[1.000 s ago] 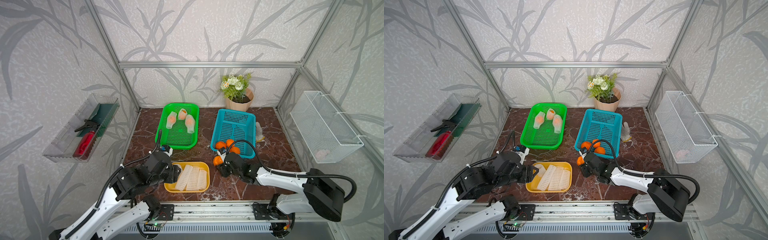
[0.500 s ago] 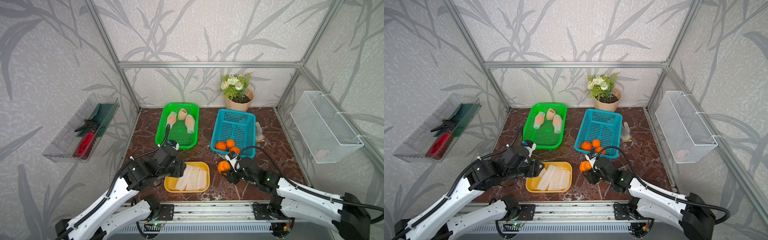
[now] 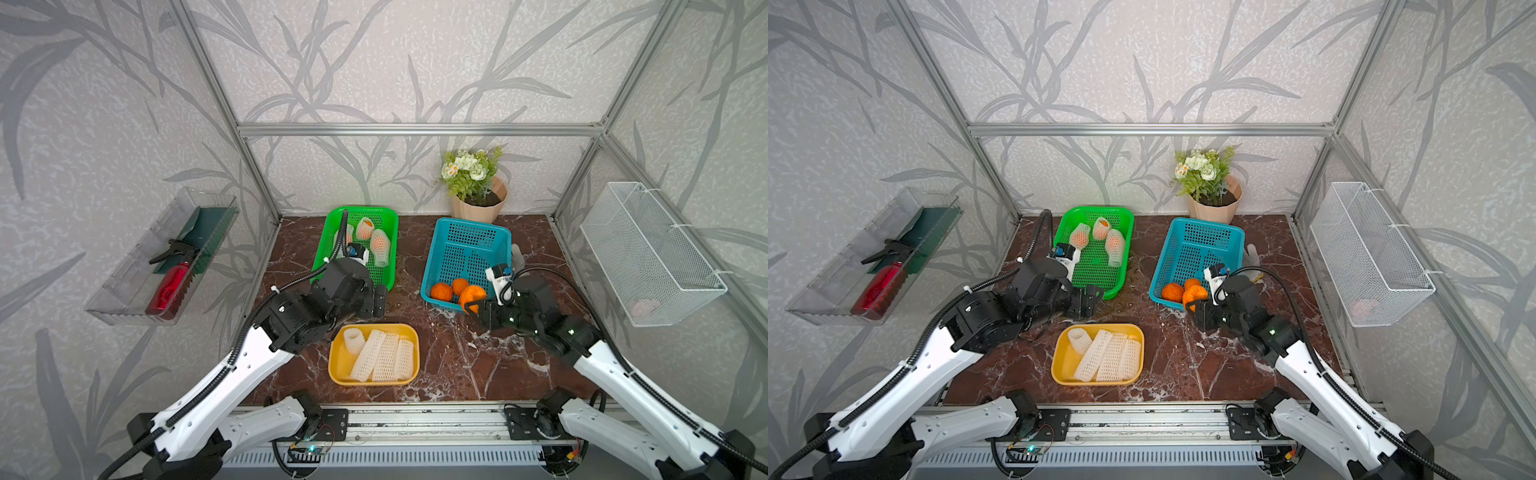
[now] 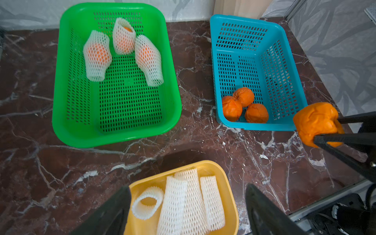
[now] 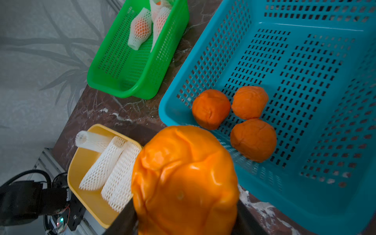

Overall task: Remove foam nets from oranges
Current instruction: Place the orange in the basket.

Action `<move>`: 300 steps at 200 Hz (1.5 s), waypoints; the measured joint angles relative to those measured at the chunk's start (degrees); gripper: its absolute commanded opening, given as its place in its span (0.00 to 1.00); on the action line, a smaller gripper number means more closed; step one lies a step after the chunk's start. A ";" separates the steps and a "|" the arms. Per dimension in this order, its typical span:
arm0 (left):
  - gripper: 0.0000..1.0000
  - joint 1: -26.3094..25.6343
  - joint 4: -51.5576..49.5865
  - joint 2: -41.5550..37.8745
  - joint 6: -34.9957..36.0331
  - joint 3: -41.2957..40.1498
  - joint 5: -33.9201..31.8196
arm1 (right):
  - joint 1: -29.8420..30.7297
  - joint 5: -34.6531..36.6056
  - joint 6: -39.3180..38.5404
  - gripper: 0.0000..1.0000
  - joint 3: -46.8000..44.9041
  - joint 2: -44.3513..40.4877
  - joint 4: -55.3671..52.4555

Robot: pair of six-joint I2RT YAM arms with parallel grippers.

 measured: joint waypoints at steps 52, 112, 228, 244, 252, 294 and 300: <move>0.88 10.16 4.26 8.24 4.31 3.17 5.03 | -5.53 -0.55 -3.04 0.51 13.18 20.17 -4.35; 0.87 20.61 6.58 21.55 6.62 6.34 13.18 | -7.85 7.63 -6.25 0.55 21.20 37.38 -10.64; 0.87 28.65 10.51 42.64 5.60 16.55 18.29 | -8.92 11.26 -7.78 0.85 22.43 40.24 -12.61; 0.87 29.33 11.45 47.06 5.09 19.15 19.71 | -8.90 10.12 -7.85 0.85 22.40 37.97 -12.63; 0.86 29.64 12.09 49.16 4.76 20.31 20.55 | -8.92 9.35 -7.85 0.86 22.36 36.22 -12.63; 0.86 29.99 14.34 58.05 2.49 26.29 23.67 | -8.92 4.50 -7.67 0.86 19.41 23.06 -11.82; 0.86 29.99 14.62 58.93 2.14 26.99 23.71 | -8.92 3.78 -7.58 0.86 18.62 21.09 -11.72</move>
